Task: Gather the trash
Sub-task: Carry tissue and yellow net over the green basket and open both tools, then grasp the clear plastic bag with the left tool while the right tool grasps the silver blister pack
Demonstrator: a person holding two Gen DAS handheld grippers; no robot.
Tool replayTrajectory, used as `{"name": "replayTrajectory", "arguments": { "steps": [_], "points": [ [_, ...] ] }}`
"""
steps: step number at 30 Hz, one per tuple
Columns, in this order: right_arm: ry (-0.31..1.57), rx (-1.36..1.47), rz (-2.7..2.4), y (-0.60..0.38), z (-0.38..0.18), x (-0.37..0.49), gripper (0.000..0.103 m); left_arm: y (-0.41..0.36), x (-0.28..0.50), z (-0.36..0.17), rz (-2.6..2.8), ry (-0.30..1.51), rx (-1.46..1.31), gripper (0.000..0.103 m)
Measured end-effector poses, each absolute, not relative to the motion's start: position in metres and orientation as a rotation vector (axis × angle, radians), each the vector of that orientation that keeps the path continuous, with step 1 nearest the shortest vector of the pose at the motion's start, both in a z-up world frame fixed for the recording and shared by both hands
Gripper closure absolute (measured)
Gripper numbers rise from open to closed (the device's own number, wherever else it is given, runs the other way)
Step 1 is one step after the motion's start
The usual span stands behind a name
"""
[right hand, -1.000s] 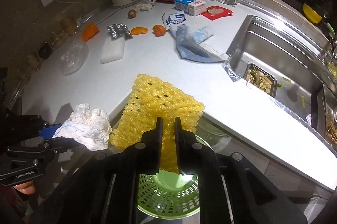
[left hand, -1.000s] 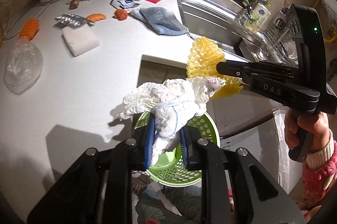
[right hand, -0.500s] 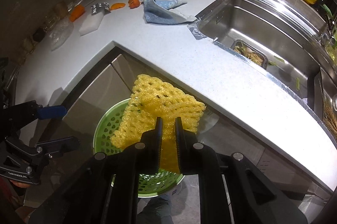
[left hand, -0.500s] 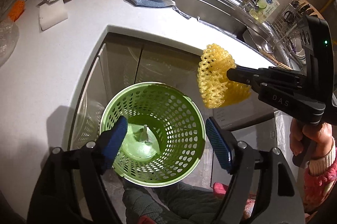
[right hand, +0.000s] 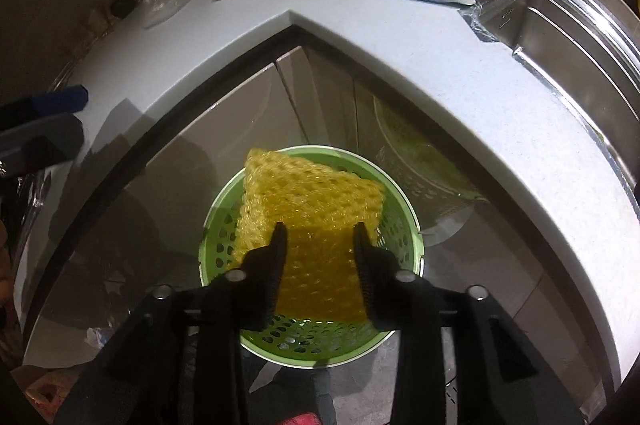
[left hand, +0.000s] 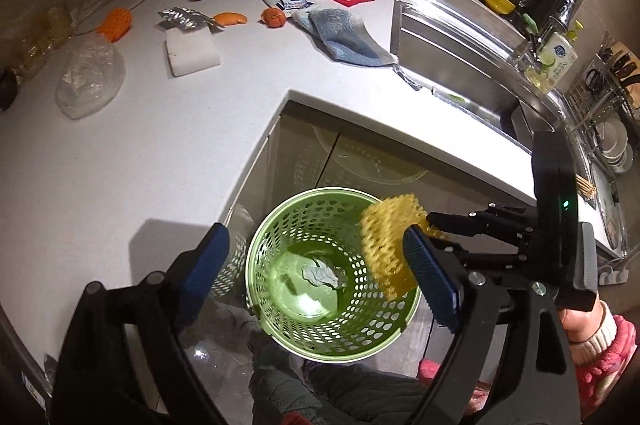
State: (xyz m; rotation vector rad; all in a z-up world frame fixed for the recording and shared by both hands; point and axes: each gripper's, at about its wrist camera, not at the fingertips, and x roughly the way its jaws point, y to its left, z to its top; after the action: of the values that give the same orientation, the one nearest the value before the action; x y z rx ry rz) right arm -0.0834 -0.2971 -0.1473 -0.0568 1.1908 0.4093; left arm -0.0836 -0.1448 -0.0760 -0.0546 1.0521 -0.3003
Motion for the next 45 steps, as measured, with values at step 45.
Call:
{"name": "replayTrajectory", "arguments": {
  "steps": [45],
  "points": [
    [1.001, -0.126, 0.479, -0.082, -0.102, 0.250, 0.003, 0.066, 0.140, -0.111, 0.023, 1.055, -0.135, 0.009]
  ]
}}
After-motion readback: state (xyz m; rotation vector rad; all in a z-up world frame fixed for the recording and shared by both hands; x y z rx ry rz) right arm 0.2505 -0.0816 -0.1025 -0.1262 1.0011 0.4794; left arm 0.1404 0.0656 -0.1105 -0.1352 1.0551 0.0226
